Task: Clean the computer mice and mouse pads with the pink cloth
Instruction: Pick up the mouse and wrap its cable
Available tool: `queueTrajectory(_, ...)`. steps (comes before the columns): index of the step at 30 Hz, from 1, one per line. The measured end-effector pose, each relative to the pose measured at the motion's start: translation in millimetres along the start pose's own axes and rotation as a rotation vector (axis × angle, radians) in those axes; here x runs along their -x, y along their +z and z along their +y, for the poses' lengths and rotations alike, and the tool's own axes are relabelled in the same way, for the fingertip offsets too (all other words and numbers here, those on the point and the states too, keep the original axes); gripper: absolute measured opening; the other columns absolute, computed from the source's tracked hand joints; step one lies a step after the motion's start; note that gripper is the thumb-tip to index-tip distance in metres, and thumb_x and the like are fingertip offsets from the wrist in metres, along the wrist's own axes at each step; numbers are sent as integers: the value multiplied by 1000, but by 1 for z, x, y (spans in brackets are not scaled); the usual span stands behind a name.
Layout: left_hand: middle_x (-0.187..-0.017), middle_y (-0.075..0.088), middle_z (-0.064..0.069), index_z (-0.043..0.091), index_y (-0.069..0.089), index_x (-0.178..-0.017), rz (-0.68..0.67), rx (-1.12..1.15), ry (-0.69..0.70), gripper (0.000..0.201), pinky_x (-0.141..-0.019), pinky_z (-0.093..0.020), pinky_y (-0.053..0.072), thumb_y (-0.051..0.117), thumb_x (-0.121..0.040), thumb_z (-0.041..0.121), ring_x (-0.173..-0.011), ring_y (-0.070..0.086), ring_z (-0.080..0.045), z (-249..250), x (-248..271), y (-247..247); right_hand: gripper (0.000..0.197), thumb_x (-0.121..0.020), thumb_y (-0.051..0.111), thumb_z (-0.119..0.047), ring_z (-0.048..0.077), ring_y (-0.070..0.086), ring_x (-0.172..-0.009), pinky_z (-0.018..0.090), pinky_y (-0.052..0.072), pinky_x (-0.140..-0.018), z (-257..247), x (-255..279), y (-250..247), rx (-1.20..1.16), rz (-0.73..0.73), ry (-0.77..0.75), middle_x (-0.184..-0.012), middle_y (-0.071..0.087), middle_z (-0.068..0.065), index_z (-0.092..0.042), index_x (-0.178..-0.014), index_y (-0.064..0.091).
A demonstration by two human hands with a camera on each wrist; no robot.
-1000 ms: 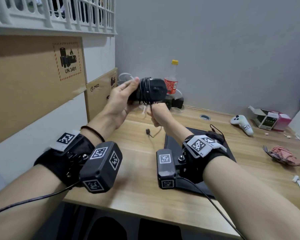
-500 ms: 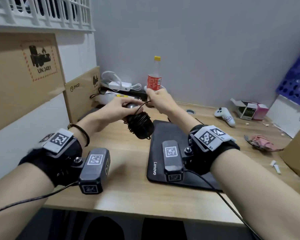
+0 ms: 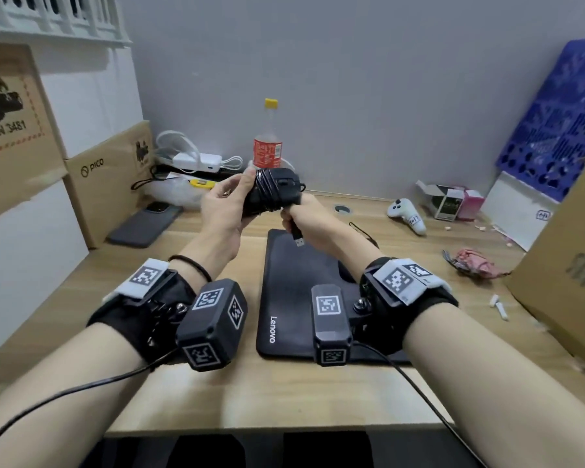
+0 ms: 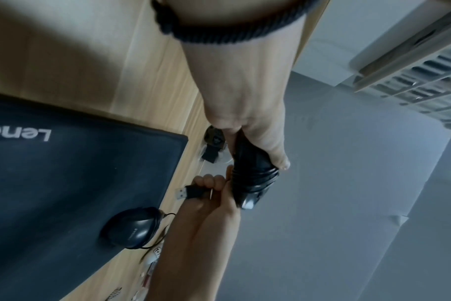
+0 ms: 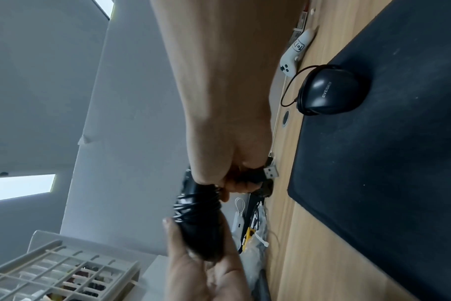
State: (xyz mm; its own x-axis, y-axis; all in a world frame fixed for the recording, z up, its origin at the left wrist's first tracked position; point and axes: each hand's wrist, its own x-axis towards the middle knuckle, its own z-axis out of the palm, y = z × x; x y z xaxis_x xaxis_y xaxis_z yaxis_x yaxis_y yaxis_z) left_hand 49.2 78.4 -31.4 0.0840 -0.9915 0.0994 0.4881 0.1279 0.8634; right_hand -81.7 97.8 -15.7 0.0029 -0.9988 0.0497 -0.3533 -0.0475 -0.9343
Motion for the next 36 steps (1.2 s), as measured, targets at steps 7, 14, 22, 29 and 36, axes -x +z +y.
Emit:
queueTrajectory(7,-106,69,-6,24,65,-94,2,-244,41,47,-87,-43,55,84,-59,47,-104,66,-24,-44,-15,4,25,-94,38,0,17,36,-53,27,33,-52,16,-5,-27,-103,-11,242,-63,41,8,-10,-73,46)
queueTrajectory(14,-94,66,-2,22,63,-112,-422,-663,-177,27,-71,-30,55,69,-87,31,-81,63,-12,-74,-16,5,25,-91,44,3,16,49,-67,28,42,-68,39,-17,-41,-51,70,326,-68,50,4,-13,-73,48)
queueTrajectory(22,-66,56,-2,4,68,-80,-346,-1179,-69,58,-64,-32,32,54,-86,59,-68,48,-21,-92,-35,-3,18,-95,44,-5,18,46,-62,27,35,-52,38,-28,-37,375,-170,357,-72,49,6,-9,-77,48)
queueTrajectory(29,-102,72,-2,21,71,-105,-332,-1227,-15,40,-93,-39,47,54,-89,54,-104,62,-27,-96,-37,2,17,-94,41,-7,17,50,-65,22,37,-52,43,-26,-36,546,-228,283,-71,52,1,-8,-95,58)
queueTrajectory(36,-94,72,0,23,70,-91,-277,-1206,-29,35,-86,-37,51,59,-84,55,-97,64,-23,-93,-34,3,32,-90,38,-7,26,60,-80,28,47,-65,40,-16,-36,489,-258,351,-91,65,11,-6,-109,64)
